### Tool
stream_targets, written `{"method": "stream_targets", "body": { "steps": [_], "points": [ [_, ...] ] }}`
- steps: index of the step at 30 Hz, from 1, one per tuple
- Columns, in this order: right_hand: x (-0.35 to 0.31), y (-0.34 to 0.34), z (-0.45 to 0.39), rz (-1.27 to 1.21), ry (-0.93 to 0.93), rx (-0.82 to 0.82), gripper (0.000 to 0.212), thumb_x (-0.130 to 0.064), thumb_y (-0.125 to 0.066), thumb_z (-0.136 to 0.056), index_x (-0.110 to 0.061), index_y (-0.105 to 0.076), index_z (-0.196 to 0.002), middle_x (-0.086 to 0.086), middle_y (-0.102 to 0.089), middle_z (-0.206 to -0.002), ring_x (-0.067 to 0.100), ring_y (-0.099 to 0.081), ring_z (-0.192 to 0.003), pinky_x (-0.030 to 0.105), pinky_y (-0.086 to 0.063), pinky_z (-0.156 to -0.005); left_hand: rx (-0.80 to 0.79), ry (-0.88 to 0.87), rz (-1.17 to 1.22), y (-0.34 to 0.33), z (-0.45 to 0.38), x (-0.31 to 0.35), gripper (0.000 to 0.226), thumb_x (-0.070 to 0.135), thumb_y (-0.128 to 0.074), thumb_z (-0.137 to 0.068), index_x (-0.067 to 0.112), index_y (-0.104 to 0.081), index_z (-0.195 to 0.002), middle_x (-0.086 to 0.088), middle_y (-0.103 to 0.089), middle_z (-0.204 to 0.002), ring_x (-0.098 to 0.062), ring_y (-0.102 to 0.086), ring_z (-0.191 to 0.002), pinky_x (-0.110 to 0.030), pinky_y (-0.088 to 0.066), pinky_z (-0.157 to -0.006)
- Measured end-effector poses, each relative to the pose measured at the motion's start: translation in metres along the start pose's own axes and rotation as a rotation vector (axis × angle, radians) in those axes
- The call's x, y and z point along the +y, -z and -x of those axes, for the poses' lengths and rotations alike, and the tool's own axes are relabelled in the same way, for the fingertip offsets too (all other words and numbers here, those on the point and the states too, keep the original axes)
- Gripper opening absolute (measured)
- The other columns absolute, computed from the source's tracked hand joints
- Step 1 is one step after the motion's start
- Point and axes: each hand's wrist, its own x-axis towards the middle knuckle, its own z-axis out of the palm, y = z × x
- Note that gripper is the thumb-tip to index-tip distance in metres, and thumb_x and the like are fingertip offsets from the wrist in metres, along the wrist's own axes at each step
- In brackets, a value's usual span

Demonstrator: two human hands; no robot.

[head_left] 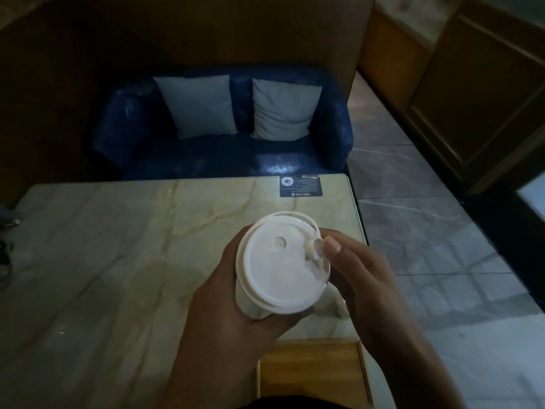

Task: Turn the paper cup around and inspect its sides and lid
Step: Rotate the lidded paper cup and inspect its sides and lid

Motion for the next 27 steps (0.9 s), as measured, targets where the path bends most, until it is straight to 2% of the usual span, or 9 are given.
{"method": "stream_targets", "body": {
  "steps": [3,7,9,12,14,18,20,24,27],
  "points": [
    [0.0,0.003,0.001,0.019,0.0,0.002,0.04,-0.05,-0.066,-0.078,-0.032,-0.082,-0.111,-0.003,-0.083,-0.111,0.018,-0.076,-0.11,0.048,-0.058,-0.101,-0.025,0.008,0.014,-0.003,-0.001,-0.004,0.084,0.027,-0.092,-0.052,0.039,-0.048,-0.123,0.03,-0.051,-0.128,0.01,-0.051,-0.117,0.0,-0.038,-0.092],
    [0.002,0.007,0.003,0.05,-0.006,-0.006,0.045,-0.045,-0.067,-0.079,-0.024,-0.081,-0.117,-0.001,-0.083,-0.111,0.022,-0.078,-0.107,0.055,-0.059,-0.096,-0.22,0.097,0.216,0.001,0.002,-0.011,0.093,0.029,-0.093,-0.057,0.05,-0.04,-0.13,0.028,-0.053,-0.13,0.003,-0.05,-0.121,-0.004,-0.044,-0.088],
    [0.005,0.008,0.004,0.07,0.0,0.013,0.045,-0.044,-0.068,-0.079,-0.022,-0.081,-0.116,-0.002,-0.084,-0.11,0.02,-0.078,-0.106,0.052,-0.061,-0.094,-0.283,0.179,0.277,0.004,0.001,-0.011,0.081,0.04,-0.086,-0.059,0.054,-0.044,-0.126,0.026,-0.057,-0.126,0.001,-0.055,-0.117,-0.009,-0.049,-0.083],
    [0.012,0.009,0.006,0.088,-0.001,-0.026,0.04,-0.043,-0.069,-0.079,-0.028,-0.081,-0.114,-0.005,-0.083,-0.111,0.018,-0.078,-0.106,0.042,-0.064,-0.088,-0.202,0.299,0.296,0.001,0.0,-0.015,0.052,0.058,-0.07,-0.069,0.048,-0.057,-0.117,0.022,-0.068,-0.112,-0.001,-0.062,-0.105,-0.009,-0.052,-0.073],
    [0.016,0.008,0.008,0.086,-0.009,-0.053,0.038,-0.043,-0.069,-0.08,-0.031,-0.081,-0.114,-0.006,-0.083,-0.111,0.017,-0.078,-0.107,0.039,-0.064,-0.087,-0.153,0.33,0.211,-0.004,0.001,-0.02,0.053,0.064,-0.059,-0.072,0.041,-0.058,-0.12,0.02,-0.068,-0.111,-0.002,-0.063,-0.104,-0.012,-0.052,-0.078],
    [0.024,0.011,0.01,0.097,-0.03,-0.068,0.037,-0.043,-0.068,-0.081,-0.031,-0.082,-0.113,-0.008,-0.083,-0.109,0.014,-0.078,-0.106,0.036,-0.065,-0.088,-0.107,0.364,0.185,-0.01,0.006,-0.029,0.053,0.063,-0.055,-0.073,0.038,-0.059,-0.12,0.019,-0.069,-0.112,-0.001,-0.062,-0.105,-0.013,-0.05,-0.086],
    [0.028,0.011,0.011,0.122,-0.038,-0.084,0.034,-0.044,-0.068,-0.081,-0.037,-0.082,-0.111,-0.012,-0.083,-0.109,0.01,-0.078,-0.105,0.032,-0.064,-0.088,-0.113,0.379,0.195,-0.011,0.009,-0.036,0.043,0.054,-0.056,-0.077,0.039,-0.06,-0.118,0.019,-0.069,-0.113,0.001,-0.061,-0.106,-0.018,-0.048,-0.089],
    [0.048,0.011,0.018,0.116,-0.081,-0.076,0.032,-0.041,-0.069,-0.081,-0.037,-0.082,-0.11,-0.013,-0.083,-0.107,0.009,-0.078,-0.105,0.029,-0.063,-0.087,-0.115,0.404,0.277,-0.021,0.023,-0.054,0.036,0.045,-0.057,-0.077,0.044,-0.062,-0.113,0.024,-0.068,-0.112,0.009,-0.06,-0.104,-0.002,-0.043,-0.079],
    [0.079,0.01,0.029,0.134,-0.145,-0.076,0.027,-0.032,-0.074,-0.084,-0.037,-0.083,-0.11,-0.013,-0.084,-0.105,0.007,-0.078,-0.102,0.019,-0.06,-0.081,-0.104,0.502,0.31,-0.034,0.045,-0.082,0.04,0.044,-0.056,-0.072,0.042,-0.065,-0.111,0.02,-0.071,-0.11,0.004,-0.063,-0.103,-0.01,-0.047,-0.08]
  ]
}}
